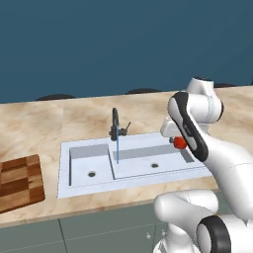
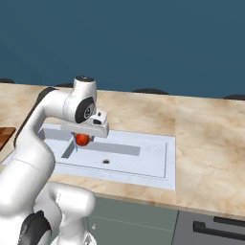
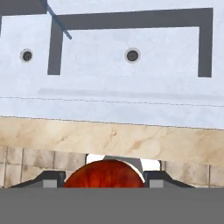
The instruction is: Pick the apple from the sink and place it on the cutting board to airdry. Then turn off the sink faucet.
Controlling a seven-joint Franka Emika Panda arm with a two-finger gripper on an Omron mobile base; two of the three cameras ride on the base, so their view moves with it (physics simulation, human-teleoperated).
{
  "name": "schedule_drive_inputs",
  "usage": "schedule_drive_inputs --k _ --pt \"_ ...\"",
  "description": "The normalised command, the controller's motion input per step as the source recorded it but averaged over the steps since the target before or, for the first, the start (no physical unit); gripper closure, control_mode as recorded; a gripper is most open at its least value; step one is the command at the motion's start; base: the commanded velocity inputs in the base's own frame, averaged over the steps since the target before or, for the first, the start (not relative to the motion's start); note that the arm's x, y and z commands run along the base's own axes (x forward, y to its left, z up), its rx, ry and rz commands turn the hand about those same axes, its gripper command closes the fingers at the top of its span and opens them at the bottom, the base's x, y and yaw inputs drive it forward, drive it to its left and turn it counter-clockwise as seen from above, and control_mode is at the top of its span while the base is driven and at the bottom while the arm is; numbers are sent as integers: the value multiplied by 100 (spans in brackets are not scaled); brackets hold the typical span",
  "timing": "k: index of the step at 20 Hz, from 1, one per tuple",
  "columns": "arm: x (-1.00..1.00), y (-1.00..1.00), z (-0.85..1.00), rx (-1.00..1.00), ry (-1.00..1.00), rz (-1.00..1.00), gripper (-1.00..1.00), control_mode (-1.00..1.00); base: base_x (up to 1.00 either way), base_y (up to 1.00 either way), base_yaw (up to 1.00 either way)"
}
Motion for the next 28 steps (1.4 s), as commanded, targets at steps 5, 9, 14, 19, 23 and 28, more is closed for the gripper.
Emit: schedule_drive_inputs --k 5,9,14,19,23,28 --pt "-20 41 21 0 2 11 100 -100 0 0 0" --pt "-15 50 18 0 0 18 100 -100 0 0 0" --pt "-2 64 4 0 -4 26 100 -100 0 0 0" --pt "-12 65 0 -2 -11 23 100 -100 0 0 0" --pt "-13 60 0 0 -17 19 100 -100 0 0 0" --pt "-11 41 0 6 -11 6 100 -100 0 0 0"
